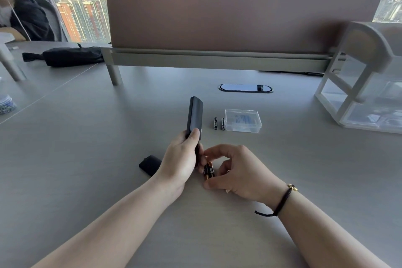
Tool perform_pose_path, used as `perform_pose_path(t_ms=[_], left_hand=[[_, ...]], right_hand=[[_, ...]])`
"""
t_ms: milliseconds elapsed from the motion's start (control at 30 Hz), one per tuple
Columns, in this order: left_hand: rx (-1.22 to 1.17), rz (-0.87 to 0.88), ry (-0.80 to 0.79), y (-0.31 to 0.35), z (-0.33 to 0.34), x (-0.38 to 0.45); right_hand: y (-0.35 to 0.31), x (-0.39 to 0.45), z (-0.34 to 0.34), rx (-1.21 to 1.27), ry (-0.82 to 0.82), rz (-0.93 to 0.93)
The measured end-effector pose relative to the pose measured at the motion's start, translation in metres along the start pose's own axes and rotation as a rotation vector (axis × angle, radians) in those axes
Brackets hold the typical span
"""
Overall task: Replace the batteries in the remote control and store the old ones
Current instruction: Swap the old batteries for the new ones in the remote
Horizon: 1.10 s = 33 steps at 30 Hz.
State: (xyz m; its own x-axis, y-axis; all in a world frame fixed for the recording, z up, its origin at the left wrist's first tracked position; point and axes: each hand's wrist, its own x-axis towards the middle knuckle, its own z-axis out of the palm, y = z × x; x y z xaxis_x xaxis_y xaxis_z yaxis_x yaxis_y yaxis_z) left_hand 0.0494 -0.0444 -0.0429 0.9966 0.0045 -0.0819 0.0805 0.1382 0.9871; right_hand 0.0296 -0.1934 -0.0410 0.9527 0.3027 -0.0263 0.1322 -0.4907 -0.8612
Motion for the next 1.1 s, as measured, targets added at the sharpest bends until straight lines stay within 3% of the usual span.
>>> perform_pose_path(t_ms=[133,267,333,600,900,1100], left_hand=[[-0.063,0.027,0.031,0.001,-0.001,0.001],[-0.274,0.044,0.052,0.010,-0.003,0.000],[-0.375,0.037,0.055,0.013,-0.004,0.000],[-0.422,0.023,0.062,0.017,-0.004,-0.001],[-0.415,0.030,0.028,0.018,-0.005,-0.002],[-0.366,0.051,0.020,0.016,-0.006,-0.002]], right_hand=[[0.000,0.001,0.000,0.036,0.037,0.012],[0.014,0.012,-0.004,-0.103,0.339,-0.021],[0.020,0.021,-0.005,-0.194,0.408,-0.046],[0.009,0.051,0.001,-0.689,0.283,-0.018],[0.002,0.076,0.006,-0.875,0.278,0.156],[0.003,0.073,0.010,-0.874,0.337,0.136]])
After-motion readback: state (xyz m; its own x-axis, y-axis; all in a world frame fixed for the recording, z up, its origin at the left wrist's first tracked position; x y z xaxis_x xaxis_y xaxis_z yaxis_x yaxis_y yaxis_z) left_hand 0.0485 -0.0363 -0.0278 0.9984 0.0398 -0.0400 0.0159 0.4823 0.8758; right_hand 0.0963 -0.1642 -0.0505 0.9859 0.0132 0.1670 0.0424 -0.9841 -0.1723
